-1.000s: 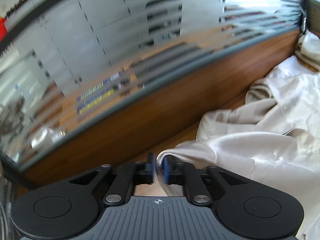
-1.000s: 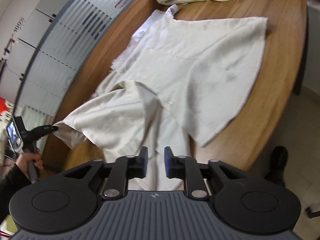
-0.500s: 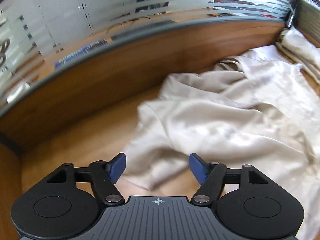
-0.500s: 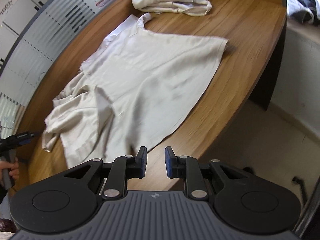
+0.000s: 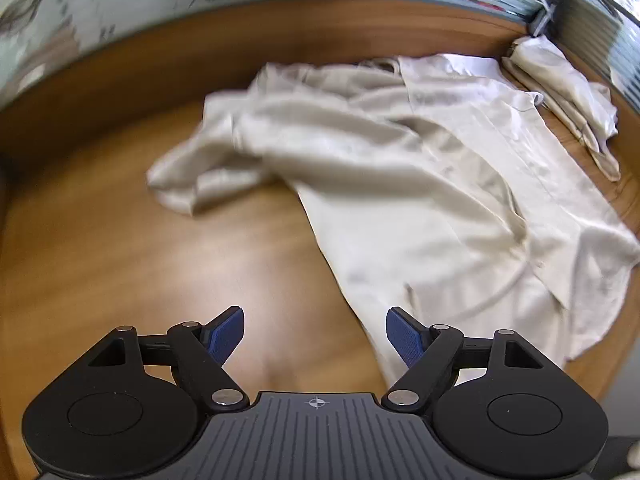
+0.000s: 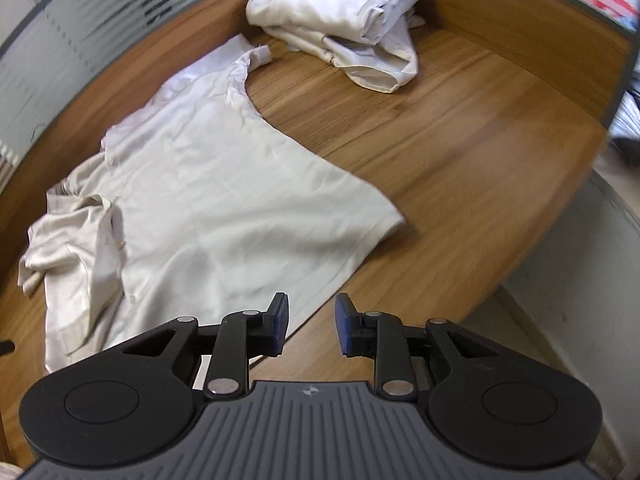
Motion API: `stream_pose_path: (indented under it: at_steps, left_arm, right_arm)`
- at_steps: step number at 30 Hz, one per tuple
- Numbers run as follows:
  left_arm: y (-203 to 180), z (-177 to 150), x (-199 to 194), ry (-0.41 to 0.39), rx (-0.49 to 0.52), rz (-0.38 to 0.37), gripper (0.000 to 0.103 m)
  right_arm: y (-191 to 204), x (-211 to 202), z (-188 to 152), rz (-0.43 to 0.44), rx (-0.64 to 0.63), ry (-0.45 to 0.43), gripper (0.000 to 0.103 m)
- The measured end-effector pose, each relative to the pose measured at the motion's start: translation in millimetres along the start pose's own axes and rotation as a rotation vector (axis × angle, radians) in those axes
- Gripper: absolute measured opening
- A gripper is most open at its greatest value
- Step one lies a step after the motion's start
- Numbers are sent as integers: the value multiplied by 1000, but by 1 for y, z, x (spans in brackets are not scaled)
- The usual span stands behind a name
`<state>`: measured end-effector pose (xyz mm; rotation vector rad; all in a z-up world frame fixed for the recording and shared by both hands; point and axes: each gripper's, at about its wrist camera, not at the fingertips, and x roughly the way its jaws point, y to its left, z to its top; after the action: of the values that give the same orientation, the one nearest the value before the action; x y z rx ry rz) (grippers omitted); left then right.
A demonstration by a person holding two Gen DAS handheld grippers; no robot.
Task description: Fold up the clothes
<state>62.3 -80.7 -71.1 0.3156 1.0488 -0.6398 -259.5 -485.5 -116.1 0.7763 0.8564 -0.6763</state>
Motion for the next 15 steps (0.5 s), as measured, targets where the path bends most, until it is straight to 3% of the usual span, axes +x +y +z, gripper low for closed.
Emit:
stream_pose_path:
  at_steps: [6, 15]
  left_arm:
    - [-29, -44, 3, 73, -109, -16, 80]
    - [-65, -89, 9, 120, -194, 75, 80]
  right_arm:
    - [-16, 29, 39, -1, -125, 56, 39]
    - [-22, 64, 68, 22, -266, 108, 55]
